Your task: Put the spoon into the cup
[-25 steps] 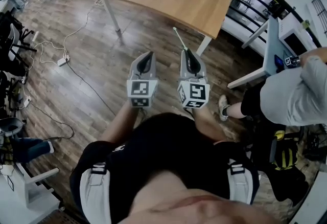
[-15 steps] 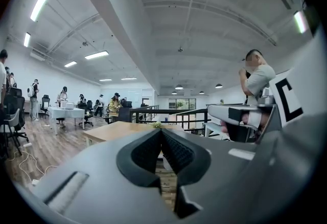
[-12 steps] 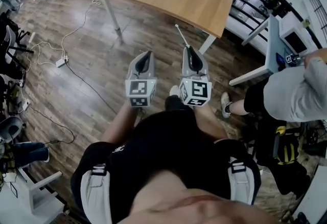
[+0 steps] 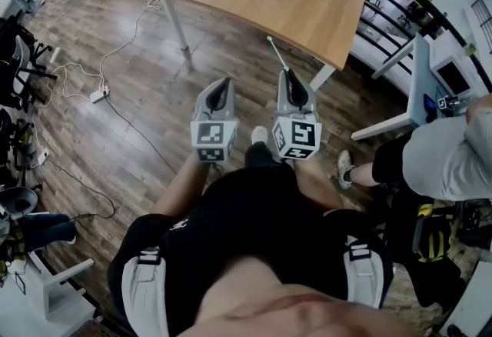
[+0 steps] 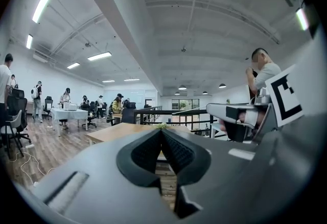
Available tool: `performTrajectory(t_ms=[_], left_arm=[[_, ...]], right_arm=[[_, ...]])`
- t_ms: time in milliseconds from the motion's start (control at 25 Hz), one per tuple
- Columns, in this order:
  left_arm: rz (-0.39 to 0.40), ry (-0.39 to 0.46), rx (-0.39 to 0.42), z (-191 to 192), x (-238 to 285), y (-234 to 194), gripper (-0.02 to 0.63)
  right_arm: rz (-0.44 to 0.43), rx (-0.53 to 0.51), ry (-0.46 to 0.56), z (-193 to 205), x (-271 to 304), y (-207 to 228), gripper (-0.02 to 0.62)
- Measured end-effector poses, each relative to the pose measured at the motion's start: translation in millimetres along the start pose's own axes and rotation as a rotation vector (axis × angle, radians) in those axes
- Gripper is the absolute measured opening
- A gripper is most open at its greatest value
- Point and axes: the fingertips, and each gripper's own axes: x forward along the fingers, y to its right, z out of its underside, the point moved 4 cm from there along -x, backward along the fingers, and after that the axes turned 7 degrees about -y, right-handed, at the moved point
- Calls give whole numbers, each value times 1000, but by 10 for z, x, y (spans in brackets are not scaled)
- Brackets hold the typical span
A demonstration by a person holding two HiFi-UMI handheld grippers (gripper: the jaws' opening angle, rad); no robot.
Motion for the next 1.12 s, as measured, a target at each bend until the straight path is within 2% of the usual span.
performTrajectory(t_ms=[360,720,1120], left_arm=[[-17,-2,-4,-79,731,-273,12],[-16,-14,-3,-508,1955,-381,12],[-24,-19,44,-785,3189,-381,12]], right_arm=[[-7,14,18,9,668,277,41],[-22,24,4,-129,1718,957,41],[-30,45,11,-142,2660,1727,41]])
